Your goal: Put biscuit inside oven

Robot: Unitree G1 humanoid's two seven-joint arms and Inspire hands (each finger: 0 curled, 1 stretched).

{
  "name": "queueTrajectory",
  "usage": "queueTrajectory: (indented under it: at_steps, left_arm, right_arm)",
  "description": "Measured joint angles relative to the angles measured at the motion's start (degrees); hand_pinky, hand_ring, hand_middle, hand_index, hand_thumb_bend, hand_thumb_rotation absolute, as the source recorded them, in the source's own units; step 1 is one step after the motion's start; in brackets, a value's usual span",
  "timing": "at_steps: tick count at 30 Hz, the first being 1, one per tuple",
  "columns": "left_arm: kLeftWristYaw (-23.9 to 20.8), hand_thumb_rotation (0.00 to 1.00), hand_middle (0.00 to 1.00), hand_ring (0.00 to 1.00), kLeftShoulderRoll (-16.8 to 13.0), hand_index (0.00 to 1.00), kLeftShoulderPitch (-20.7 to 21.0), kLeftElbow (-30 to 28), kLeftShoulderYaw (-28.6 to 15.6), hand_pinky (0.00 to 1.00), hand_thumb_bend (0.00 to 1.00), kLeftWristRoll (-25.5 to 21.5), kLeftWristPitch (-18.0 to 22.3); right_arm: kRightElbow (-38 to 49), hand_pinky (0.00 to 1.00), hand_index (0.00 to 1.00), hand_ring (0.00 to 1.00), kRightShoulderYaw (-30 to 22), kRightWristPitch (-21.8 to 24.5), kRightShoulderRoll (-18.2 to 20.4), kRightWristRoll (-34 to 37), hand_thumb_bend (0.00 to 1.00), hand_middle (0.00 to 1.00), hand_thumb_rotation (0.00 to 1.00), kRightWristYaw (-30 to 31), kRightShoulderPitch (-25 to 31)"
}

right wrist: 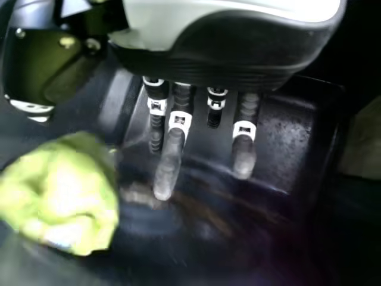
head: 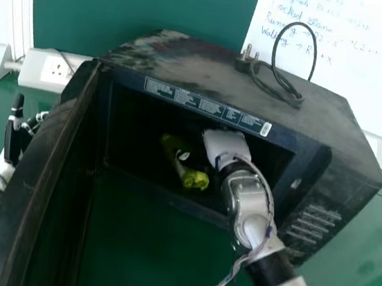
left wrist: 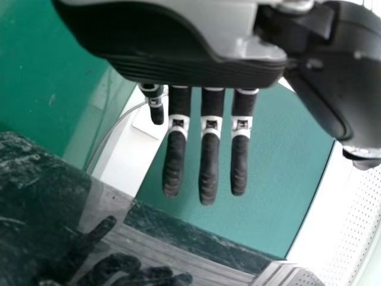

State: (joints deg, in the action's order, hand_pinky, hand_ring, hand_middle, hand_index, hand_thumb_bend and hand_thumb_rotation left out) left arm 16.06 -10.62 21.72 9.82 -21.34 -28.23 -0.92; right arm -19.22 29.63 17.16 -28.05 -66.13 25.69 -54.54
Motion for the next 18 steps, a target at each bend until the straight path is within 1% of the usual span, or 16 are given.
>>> queueTrajectory:
  at_steps: [1, 2, 4, 5, 9, 10, 12, 15, 18]
  left_arm:
    - [0.04, 0.08, 0.39, 0.31, 0.0, 0.49, 0.01, 0.0, -0.01, 0.24, 0.52, -0.01, -0.01]
    - [0.1, 0.08, 0.39, 0.31, 0.0, 0.49, 0.0, 0.0, -0.01, 0.24, 0.52, -0.02, -0.01]
    - [0.14, 0.08, 0.39, 0.31, -0.02, 0.49, -0.01, 0.01, -0.07, 0.24, 0.52, -0.03, -0.01]
    - [0.19, 0.08, 0.39, 0.3, -0.02, 0.49, -0.01, 0.01, -0.07, 0.24, 0.52, -0.02, 0.0]
    - [0.22, 0.08, 0.39, 0.3, -0.05, 0.49, -0.01, 0.03, -0.12, 0.24, 0.52, 0.0, 0.0]
    - [0.26, 0.08, 0.39, 0.3, -0.05, 0.49, -0.01, 0.03, -0.12, 0.24, 0.52, -0.01, 0.0]
    - [0.37, 0.08, 0.39, 0.3, -0.06, 0.49, -0.01, 0.03, -0.14, 0.24, 0.52, -0.02, 0.0]
    - [0.36, 0.08, 0.39, 0.3, -0.06, 0.49, -0.05, 0.03, -0.14, 0.24, 0.52, 0.02, 0.01]
    - [0.47, 0.08, 0.39, 0.3, -0.04, 0.49, -0.06, 0.05, -0.14, 0.24, 0.52, 0.02, 0.1]
  right_arm:
    - [1.7, 0.33, 0.82, 0.45, 0.0, 0.2, -0.65, -0.27, 0.89, 0.58, 0.49, 1.42, 0.54]
    - [3.9, 0.36, 0.82, 0.49, -0.02, 0.34, -1.45, -0.72, 0.9, 0.61, 0.51, 3.36, 1.27]
    - [7.41, 0.37, 0.83, 0.51, -0.04, 0.53, -2.61, -1.52, 0.91, 0.66, 0.54, 6.7, 2.34]
    - [9.11, 0.38, 0.82, 0.52, -0.06, 0.55, -3.13, -2.08, 0.93, 0.66, 0.55, 8.09, 2.79]
    - [14.63, 0.34, 0.82, 0.46, -0.7, 0.53, -4.19, -3.04, 0.95, 0.6, 0.56, 11.29, 4.52]
    - [16.07, 0.31, 0.82, 0.43, -1.19, 0.52, -4.26, -2.97, 0.95, 0.58, 0.56, 12.05, 5.15]
    - [18.83, 0.24, 0.83, 0.32, -2.27, 0.51, -4.55, -2.75, 0.93, 0.46, 0.57, 13.87, 6.45]
    - [24.37, 0.17, 0.83, 0.24, -4.33, 0.49, -5.74, -2.39, 0.91, 0.37, 0.57, 17.37, 8.63]
    - [31.38, 0.15, 0.8, 0.23, -7.33, 0.44, -7.2, -1.8, 0.89, 0.36, 0.58, 21.23, 11.53]
